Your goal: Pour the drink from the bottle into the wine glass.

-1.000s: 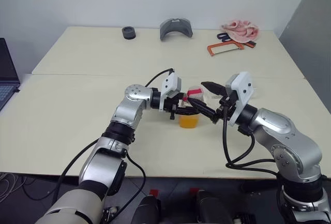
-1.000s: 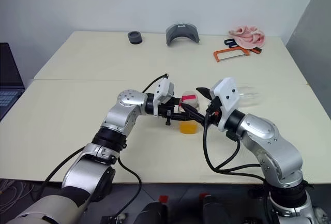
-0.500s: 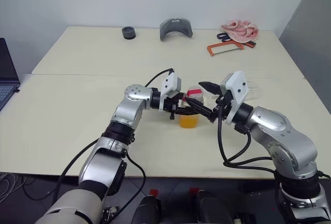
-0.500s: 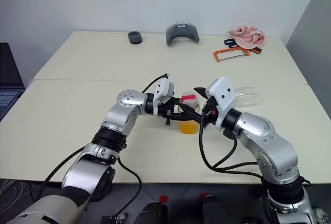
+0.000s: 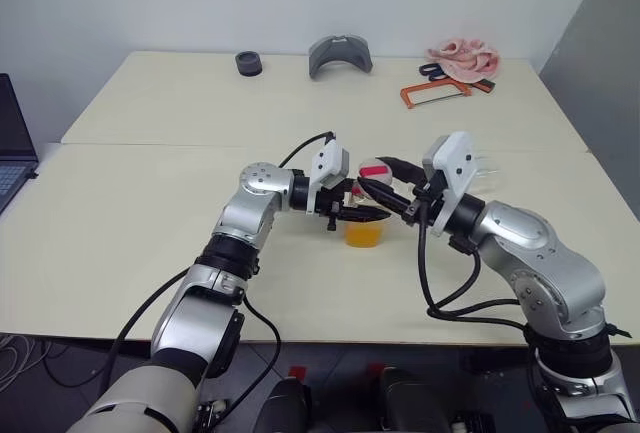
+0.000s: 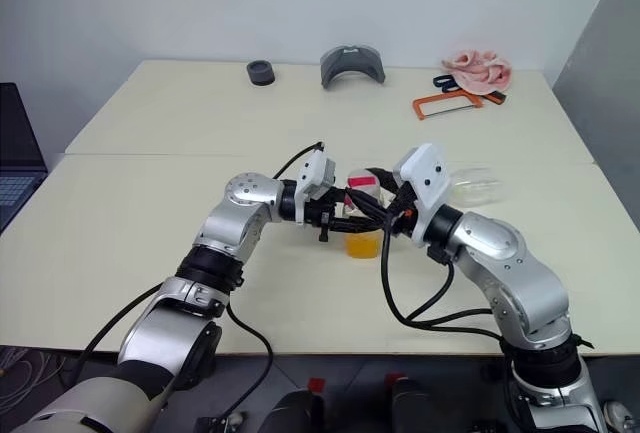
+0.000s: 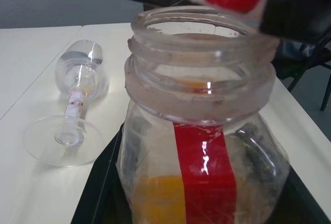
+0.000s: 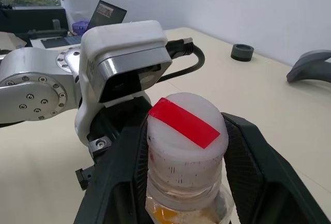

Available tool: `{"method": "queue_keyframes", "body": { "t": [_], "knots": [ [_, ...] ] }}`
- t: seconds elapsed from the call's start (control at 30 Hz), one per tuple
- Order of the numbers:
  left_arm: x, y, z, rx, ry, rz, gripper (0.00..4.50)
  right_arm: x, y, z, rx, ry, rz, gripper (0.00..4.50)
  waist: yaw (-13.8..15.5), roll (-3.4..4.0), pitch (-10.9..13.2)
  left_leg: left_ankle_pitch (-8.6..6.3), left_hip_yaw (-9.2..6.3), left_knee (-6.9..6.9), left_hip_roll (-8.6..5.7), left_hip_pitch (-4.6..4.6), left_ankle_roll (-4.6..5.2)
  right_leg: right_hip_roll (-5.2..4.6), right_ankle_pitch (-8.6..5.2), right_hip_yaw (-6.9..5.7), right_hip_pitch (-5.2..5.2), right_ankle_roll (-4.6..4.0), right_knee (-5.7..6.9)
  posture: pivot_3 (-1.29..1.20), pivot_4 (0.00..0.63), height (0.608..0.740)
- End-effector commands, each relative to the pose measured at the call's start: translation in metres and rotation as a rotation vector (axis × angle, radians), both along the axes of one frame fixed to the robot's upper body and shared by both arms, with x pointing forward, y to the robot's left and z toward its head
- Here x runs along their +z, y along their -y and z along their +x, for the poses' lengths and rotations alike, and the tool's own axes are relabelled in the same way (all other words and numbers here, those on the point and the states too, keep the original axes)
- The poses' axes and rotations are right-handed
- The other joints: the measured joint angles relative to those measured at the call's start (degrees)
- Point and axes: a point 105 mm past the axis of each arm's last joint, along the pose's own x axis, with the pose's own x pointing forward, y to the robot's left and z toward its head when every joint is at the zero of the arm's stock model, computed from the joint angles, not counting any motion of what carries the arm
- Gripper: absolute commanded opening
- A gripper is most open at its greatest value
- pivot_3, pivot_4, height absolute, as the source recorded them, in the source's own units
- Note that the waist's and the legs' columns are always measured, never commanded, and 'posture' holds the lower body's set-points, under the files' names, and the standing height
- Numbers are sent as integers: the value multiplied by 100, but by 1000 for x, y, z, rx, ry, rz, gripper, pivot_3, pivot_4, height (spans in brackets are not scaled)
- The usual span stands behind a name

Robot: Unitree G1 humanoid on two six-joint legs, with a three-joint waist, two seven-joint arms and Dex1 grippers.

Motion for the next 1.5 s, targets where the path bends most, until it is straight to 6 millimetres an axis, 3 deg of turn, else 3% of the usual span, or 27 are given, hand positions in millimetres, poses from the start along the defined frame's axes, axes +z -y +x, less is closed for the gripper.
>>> {"method": "queue_keyframes", "body": {
  "t": [0.03,0.2,0.4,0.57,0.7,0.83,0.9,1.1,1.3,1.37,1.5],
  "knots": [
    [14,-1,0,0,56,-25,1761,11,-1,-5,11,77,-1,1720,0,0,0,0,0,0,0,0,0,0,0,0,0,0,0,0,150,740],
    [13,-2,1,8,55,-27,1761,18,10,-10,-2,102,68,1708,2,0,0,0,0,0,0,0,0,0,0,0,0,0,1,0,150,740],
    [11,-5,2,25,50,-29,1761,27,42,-13,-109,112,131,1707,4,0,0,0,1,0,0,0,0,0,0,0,0,0,0,0,150,740],
    [11,-8,3,40,48,-36,1761,-5,81,-17,-250,20,38,1706,33,0,0,0,2,-1,-2,-2,0,-1,0,1,2,0,-3,0,150,740],
    [13,-14,6,69,45,-50,1761,-60,125,-25,-425,-118,-62,1706,42,0,0,-1,4,-4,-3,1,1,2,0,0,3,0,-3,0,150,740],
    [16,-17,8,84,43,-58,1761,-99,158,-30,-582,-233,-83,1706,10,0,0,-1,21,-4,-4,10,1,5,0,14,3,1,3,0,150,740],
    [20,-21,11,106,49,-65,1761,-117,172,-29,-662,-289,-99,2433,10,0,0,0,21,-4,-3,11,1,11,0,13,4,1,3,0,150,740],
    [31,-36,22,200,65,-104,1761,-111,170,-31,-608,-297,-115,4477,13,1,0,0,19,-3,-1,11,1,12,0,13,3,1,4,0,150,740],
    [47,-72,42,427,81,-198,1761,-87,170,-34,-465,-233,-273,4500,22,1,1,0,19,-2,-2,10,1,9,-1,12,4,1,2,0,150,740],
    [52,-96,57,594,115,-227,1761,-71,143,-32,-326,-196,-262,4500,7,-1,2,0,19,-2,-2,11,1,12,-1,11,5,1,2,0,150,740],
    [54,-158,81,966,142,-271,1750,-38,53,-19,7,-92,-153,4500,-112,-4,4,0,24,-2,4,27,1,16,0,20,6,2,5,0,150,740]
  ]
}}
